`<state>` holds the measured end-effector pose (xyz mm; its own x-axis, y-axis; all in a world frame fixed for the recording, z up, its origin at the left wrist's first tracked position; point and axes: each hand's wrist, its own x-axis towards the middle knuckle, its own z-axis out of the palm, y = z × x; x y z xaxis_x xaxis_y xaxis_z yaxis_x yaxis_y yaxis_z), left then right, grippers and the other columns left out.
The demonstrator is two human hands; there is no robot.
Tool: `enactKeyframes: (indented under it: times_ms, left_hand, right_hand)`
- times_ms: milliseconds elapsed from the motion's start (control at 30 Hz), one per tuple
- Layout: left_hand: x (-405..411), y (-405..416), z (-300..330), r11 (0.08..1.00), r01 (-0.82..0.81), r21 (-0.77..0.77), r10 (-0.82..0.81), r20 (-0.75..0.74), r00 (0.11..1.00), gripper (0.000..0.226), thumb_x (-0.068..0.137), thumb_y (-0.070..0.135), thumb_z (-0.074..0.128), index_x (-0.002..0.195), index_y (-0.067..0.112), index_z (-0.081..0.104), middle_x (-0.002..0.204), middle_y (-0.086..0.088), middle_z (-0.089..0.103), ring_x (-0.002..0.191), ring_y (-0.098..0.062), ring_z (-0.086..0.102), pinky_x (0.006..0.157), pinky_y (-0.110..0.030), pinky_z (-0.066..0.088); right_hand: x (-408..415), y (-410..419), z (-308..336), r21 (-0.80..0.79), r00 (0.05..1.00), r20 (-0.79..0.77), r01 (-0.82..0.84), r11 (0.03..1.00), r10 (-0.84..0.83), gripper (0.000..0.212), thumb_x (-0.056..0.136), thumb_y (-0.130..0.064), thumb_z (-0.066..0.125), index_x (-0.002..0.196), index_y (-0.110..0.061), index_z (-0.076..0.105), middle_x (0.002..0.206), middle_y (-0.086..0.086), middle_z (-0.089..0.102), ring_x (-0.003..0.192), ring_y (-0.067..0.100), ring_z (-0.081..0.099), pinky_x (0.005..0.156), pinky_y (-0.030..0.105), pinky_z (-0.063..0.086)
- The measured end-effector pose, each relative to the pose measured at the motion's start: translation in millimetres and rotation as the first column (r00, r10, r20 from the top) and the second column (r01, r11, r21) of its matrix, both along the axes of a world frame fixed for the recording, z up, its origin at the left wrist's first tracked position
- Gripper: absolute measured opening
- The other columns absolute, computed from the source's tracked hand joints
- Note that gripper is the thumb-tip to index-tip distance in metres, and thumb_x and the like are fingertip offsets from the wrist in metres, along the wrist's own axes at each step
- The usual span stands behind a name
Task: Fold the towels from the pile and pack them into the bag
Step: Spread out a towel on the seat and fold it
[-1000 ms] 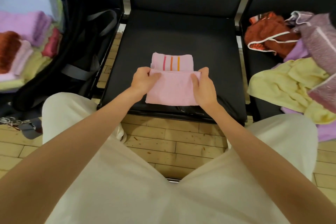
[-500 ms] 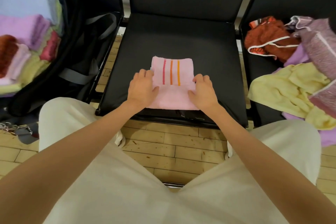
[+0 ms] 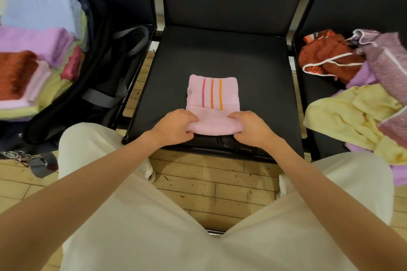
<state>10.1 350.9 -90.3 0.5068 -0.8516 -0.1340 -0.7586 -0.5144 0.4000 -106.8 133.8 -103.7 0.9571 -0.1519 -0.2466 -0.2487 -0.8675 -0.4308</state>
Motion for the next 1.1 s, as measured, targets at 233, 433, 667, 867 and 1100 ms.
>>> enactKeyframes:
  times_ms: [233,433,667,867,1100]
  left_hand:
    - [12,-3,11,0.931,-0.274,-0.243,0.213,-0.249,0.945,0.005,0.086,0.017,0.063,0.090,0.015,0.063,0.079,0.007,0.062,0.073,-0.006,0.060,0.064,-0.021,0.049]
    - [22,-28,14,0.603,-0.751,-0.270,0.502,-0.602,0.620,0.021,0.090,0.022,0.060,0.110,0.019,0.054,0.097,0.010,0.057,0.090,-0.004,0.057,0.077,-0.024,0.051]
    - [40,-61,-11,0.535,-0.834,-0.137,0.580,-0.658,0.481,0.049,0.092,0.027,0.057,0.136,0.014,0.039,0.110,0.004,0.048,0.103,-0.012,0.049,0.082,-0.027,0.042]
    - [38,-60,-39,0.671,-0.737,-0.082,0.671,-0.358,0.650,0.062,0.084,0.028,0.068,0.133,0.005,0.039,0.124,-0.009,0.053,0.114,-0.026,0.052,0.088,-0.033,0.046]
    - [35,-69,-29,0.659,-0.713,0.242,0.751,-0.150,0.643,0.043,0.083,0.041,0.062,0.110,0.008,0.054,0.134,-0.015,0.037,0.123,-0.033,0.037,0.100,-0.038,0.037]
  right_hand:
    - [4,-7,15,0.375,0.900,0.156,0.328,0.867,-0.408,0.030,0.082,-0.014,0.063,0.111,-0.016,0.058,0.102,-0.004,0.057,0.089,0.009,0.055,0.069,0.021,0.047]
    - [19,-9,14,0.631,0.745,0.069,0.482,0.608,-0.663,0.030,0.086,-0.016,0.057,0.115,-0.011,0.058,0.108,0.003,0.061,0.099,0.016,0.058,0.073,0.023,0.049]
    - [50,-16,-11,0.593,0.694,-0.004,0.582,0.557,-0.720,0.048,0.091,-0.028,0.059,0.134,-0.010,0.048,0.122,0.004,0.057,0.107,0.018,0.057,0.091,0.034,0.051]
    - [60,-16,-30,0.311,0.759,-0.020,0.624,0.717,-0.651,0.057,0.081,-0.028,0.072,0.127,-0.007,0.046,0.120,0.009,0.055,0.108,0.025,0.056,0.083,0.030,0.046]
    - [65,-14,-33,0.271,0.666,-0.215,0.743,0.612,-0.714,0.048,0.075,-0.032,0.078,0.101,-0.002,0.052,0.103,0.010,0.055,0.096,0.023,0.056,0.081,0.034,0.050]
